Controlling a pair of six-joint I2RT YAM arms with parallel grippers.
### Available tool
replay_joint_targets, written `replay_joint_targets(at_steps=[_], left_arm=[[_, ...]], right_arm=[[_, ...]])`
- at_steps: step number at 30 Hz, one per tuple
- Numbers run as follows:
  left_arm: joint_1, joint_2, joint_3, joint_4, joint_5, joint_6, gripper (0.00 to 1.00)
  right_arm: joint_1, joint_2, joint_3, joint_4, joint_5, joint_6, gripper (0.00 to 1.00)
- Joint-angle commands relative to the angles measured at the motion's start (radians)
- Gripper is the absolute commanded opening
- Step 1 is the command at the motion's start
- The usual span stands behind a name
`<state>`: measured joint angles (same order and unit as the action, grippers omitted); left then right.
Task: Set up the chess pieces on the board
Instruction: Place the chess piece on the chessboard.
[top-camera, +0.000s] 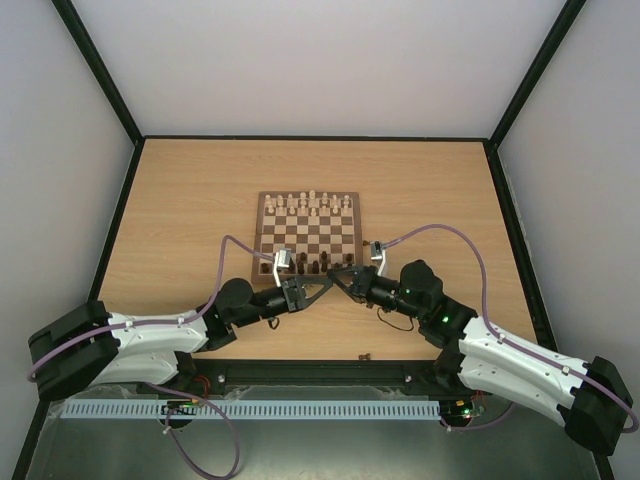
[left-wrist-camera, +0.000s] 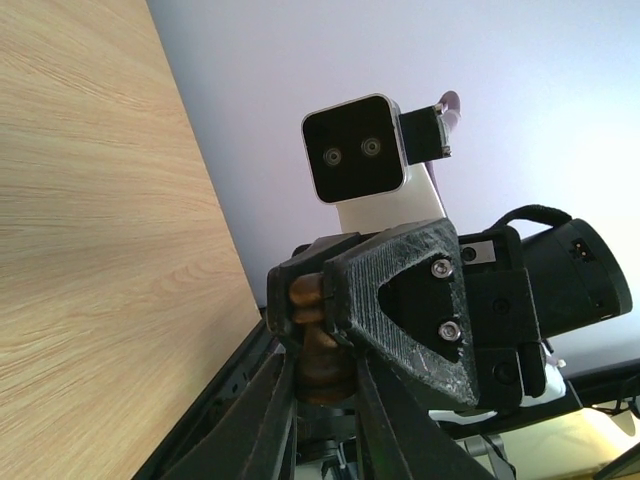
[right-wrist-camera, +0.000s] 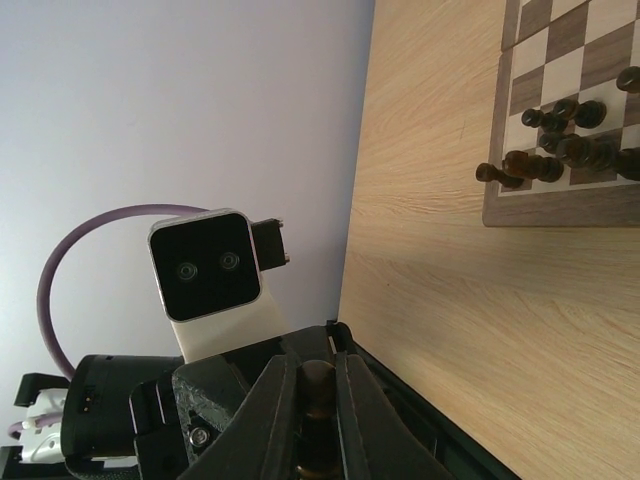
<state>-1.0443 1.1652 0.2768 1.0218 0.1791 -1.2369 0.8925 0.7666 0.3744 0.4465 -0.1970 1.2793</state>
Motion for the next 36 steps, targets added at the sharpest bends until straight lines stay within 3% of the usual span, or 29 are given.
replay_joint_targets(at_steps=[1,13,16,20,26,30,36], left_arm=[[0.003,0.003,0.034,-0.012,-0.002,0.039,0.14],[0.003,-0.093,0.015,-0.206,0.108,0.131,0.14],[0.003,-0.163,0.014,-0.318,0.159,0.18,0.14],[0.004,-0.301,-0.004,-0.484,0.242,0.246,0.15],[-0.002,-0.462,-0.024,-0.64,0.386,0.299,0.16],[-0.016,-0.554,-0.025,-0.726,0.438,0.329,0.17],[-0.019,-0.583,-0.028,-0.773,0.494,0.341,0.19]], right_arm=[[0.01,-0.015,0.008,-0.033,0.002,-0.028,0.11],[0.008,-0.078,0.164,-0.362,0.07,-0.165,0.39],[0.006,-0.057,0.263,-0.517,0.067,-0.253,0.5],[0.002,0.014,0.402,-0.699,-0.038,-0.4,0.56],[0.002,0.108,0.497,-0.818,-0.268,-0.509,0.56],[0.002,0.122,0.504,-0.861,-0.362,-0.547,0.5],[0.008,0.156,0.481,-0.86,-0.532,-0.574,0.46]])
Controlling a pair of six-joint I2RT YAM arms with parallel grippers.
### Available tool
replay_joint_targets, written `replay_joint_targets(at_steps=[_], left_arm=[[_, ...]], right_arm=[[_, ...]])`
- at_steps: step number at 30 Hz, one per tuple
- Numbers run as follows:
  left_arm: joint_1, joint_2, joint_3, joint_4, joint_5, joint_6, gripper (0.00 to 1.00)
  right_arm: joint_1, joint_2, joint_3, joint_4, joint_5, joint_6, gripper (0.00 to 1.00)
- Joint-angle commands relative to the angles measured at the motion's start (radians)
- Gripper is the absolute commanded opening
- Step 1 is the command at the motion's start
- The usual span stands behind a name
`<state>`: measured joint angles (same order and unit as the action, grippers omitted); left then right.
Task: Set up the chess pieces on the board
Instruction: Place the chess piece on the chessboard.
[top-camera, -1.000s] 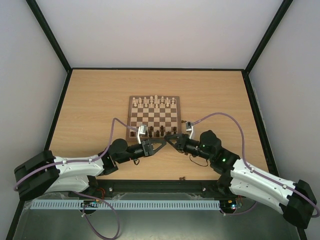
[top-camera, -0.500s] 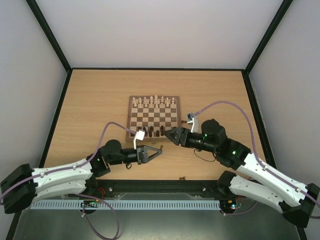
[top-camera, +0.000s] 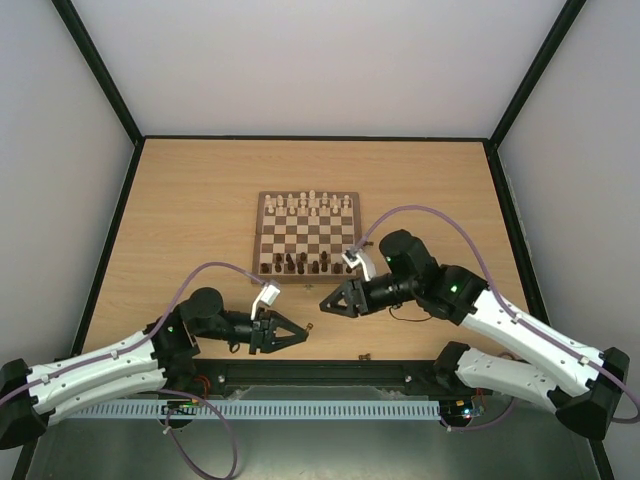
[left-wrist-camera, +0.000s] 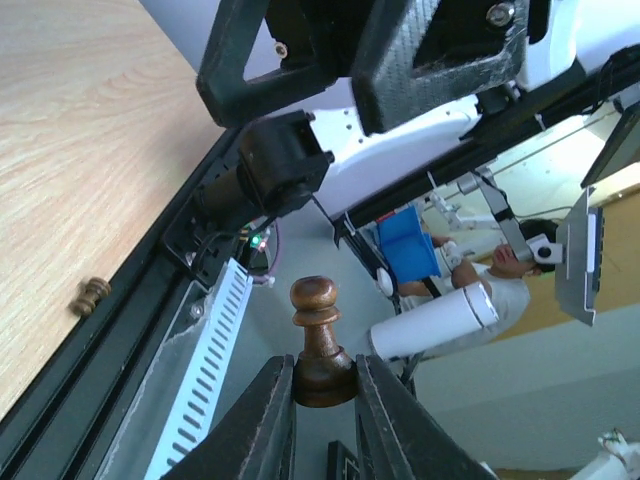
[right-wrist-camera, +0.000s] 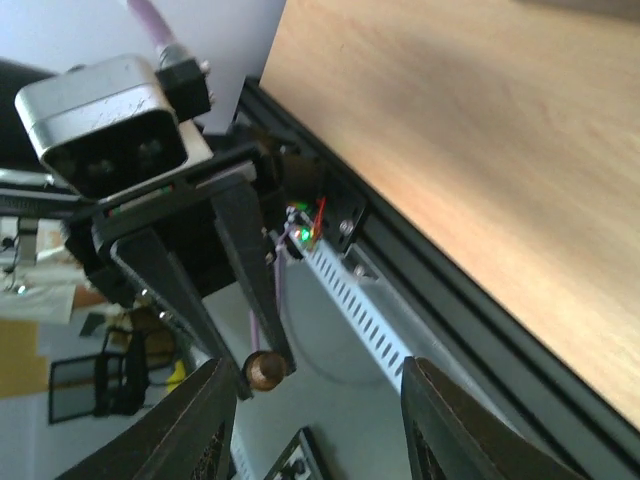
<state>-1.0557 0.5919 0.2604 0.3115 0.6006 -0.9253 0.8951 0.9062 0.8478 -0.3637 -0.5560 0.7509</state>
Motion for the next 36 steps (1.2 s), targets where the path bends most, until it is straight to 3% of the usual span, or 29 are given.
replay_joint_targets(at_steps=[1,15,27,36], left_arm=[[-0.008,-0.009,-0.012,-0.064,0.077,0.033,0.19],[-0.01,0.012,-0.01,-0.053,0.093,0.053,0.19],[-0.01,0.02,-0.013,-0.039,0.1,0.057,0.19],[-0.011,0.004,-0.025,-0.031,0.105,0.05,0.18]], right_arm=[[0.01,0.022,-0.002,-0.033,-0.2,-0.043,0.46],[0.043,0.118,-0.017,-0.02,-0.295,-0.091,0.39],[0.138,0.198,-0.004,0.015,-0.286,-0.099,0.37],[0.144,0.227,0.017,0.021,-0.265,-0.103,0.33]])
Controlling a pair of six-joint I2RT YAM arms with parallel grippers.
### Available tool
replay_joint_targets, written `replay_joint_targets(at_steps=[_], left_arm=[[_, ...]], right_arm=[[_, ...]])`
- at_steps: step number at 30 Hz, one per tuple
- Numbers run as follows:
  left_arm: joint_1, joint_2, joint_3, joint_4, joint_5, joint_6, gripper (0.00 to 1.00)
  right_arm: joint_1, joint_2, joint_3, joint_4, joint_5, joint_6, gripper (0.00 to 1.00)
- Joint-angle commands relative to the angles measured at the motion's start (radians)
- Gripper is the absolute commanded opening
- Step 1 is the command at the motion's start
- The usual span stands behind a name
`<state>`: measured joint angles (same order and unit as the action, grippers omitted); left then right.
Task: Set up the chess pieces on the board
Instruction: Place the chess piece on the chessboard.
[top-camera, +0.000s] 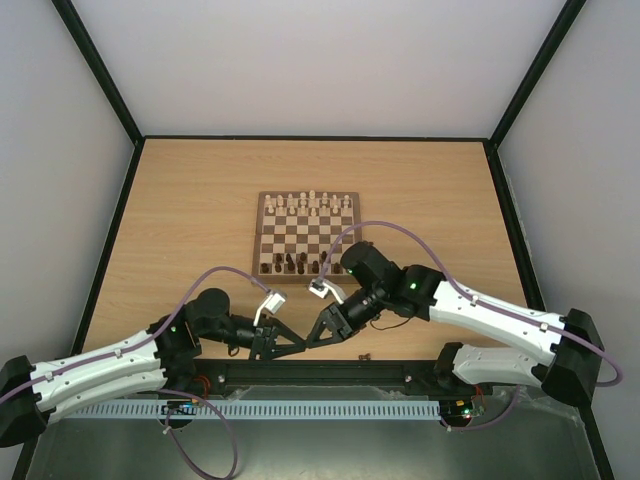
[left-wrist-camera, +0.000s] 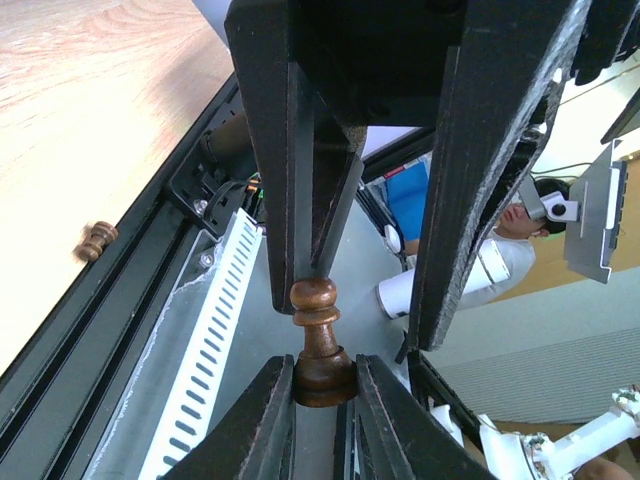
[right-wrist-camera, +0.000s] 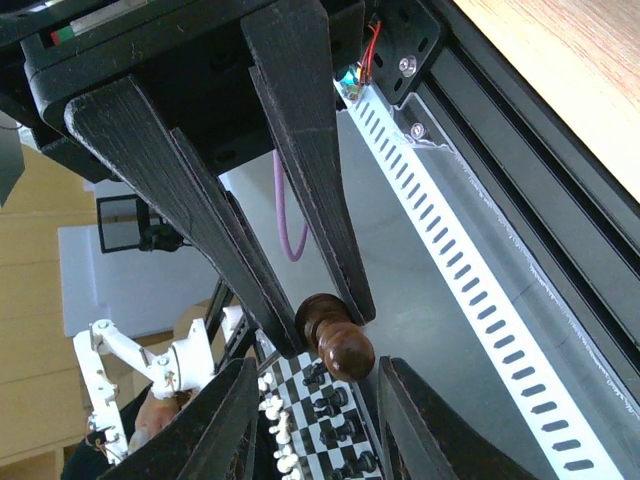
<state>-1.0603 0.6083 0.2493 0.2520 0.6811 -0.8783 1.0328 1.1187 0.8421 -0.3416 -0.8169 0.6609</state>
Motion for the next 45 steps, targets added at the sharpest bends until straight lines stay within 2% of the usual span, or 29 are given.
replay_joint_targets(at_steps=[1,6,16,23,37,42,45], left_arm=[[-0.007,-0.016,-0.017,0.029,0.024,0.001,0.18],[-0.012,-0.033,-0.022,0.026,0.023,-0.003,0.18],[-0.023,-0.054,-0.031,0.023,0.017,-0.011,0.18],[-0.026,-0.055,-0.035,0.026,0.008,-0.013,0.18],[-0.026,-0.021,-0.025,0.039,0.007,-0.006,0.19],[-0.026,-0.004,-0.017,0.039,0.005,0.001,0.19],[-0.027,0.005,-0.007,0.025,-0.002,0.009,0.23]], right_arm=[[0.007,0.017,0.026,-0.004,0.001,-0.015,0.33],[0.007,0.03,0.042,-0.001,0.008,-0.015,0.27],[0.007,0.045,0.058,0.015,0.003,-0.012,0.25],[0.007,0.044,0.049,0.018,-0.011,-0.012,0.17],[0.009,0.049,0.025,0.013,-0.048,-0.022,0.15],[0.01,0.054,0.023,0.014,-0.051,-0.045,0.09],[0.011,0.055,0.025,0.009,-0.051,-0.055,0.06]])
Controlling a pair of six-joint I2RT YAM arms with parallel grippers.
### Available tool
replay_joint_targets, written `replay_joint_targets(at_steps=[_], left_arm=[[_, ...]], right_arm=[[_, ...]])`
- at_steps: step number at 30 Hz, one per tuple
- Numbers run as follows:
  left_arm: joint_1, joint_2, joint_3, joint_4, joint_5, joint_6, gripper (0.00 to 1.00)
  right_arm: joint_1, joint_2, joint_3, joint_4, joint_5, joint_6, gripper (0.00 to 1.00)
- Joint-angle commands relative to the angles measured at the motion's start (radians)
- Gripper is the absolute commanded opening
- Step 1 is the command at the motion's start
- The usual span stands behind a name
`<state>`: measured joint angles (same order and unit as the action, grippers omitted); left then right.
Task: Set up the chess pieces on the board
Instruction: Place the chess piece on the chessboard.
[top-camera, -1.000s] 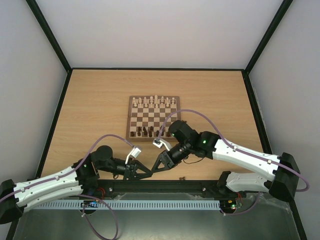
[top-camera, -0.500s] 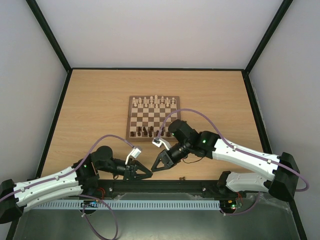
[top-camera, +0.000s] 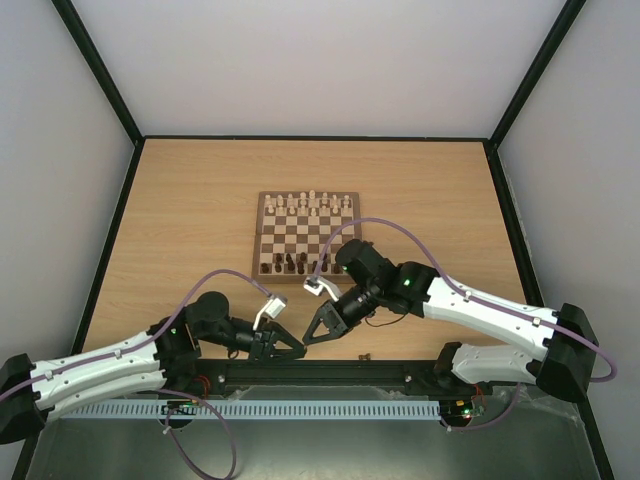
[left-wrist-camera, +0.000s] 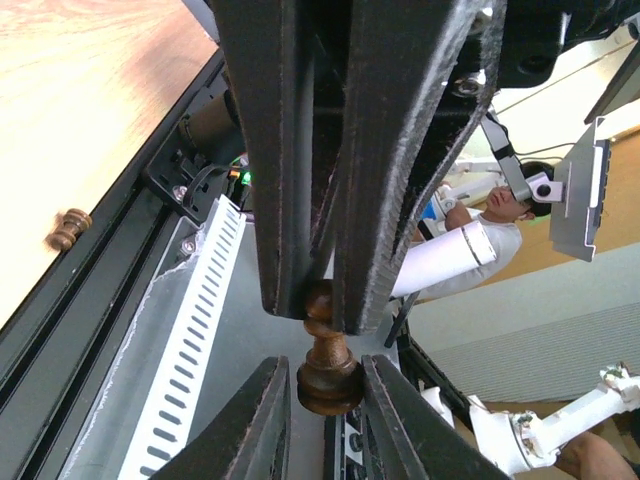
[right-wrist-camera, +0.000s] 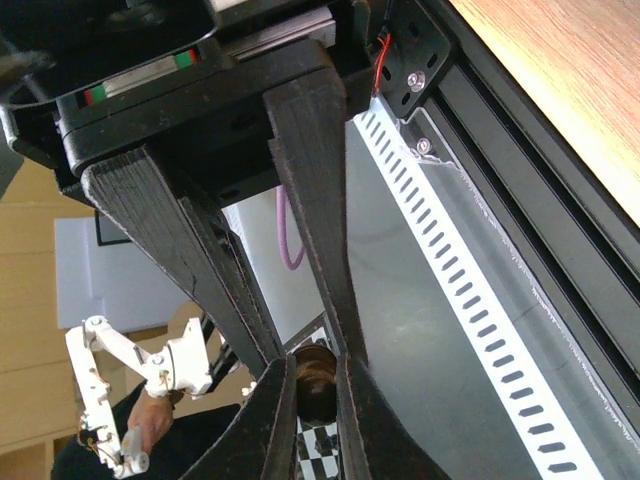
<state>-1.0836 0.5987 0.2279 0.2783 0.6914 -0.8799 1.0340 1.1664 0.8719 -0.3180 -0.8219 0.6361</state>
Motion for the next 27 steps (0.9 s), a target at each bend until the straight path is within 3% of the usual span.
replay_joint_targets(at_steps=[1,9,16,23,27], left_arm=[[-0.003,0.018,0.019,-0.009,-0.015,0.014,0.25],[-0.003,-0.016,0.06,-0.117,-0.065,0.047,0.45],[0.025,-0.126,0.147,-0.385,-0.211,0.096,0.59],[0.098,-0.168,0.226,-0.597,-0.38,0.108,0.6],[0.118,-0.138,0.223,-0.636,-0.454,0.108,0.61]], right_arm=[[0.011,0.007,-0.005,-0.019,-0.046,-0.034,0.04],[0.01,-0.002,0.02,-0.069,0.034,-0.057,0.01],[-0.016,-0.026,0.063,-0.159,0.238,-0.09,0.02],[-0.037,0.024,0.167,-0.256,0.609,-0.116,0.01],[-0.056,0.097,0.239,-0.308,0.873,-0.137,0.01]])
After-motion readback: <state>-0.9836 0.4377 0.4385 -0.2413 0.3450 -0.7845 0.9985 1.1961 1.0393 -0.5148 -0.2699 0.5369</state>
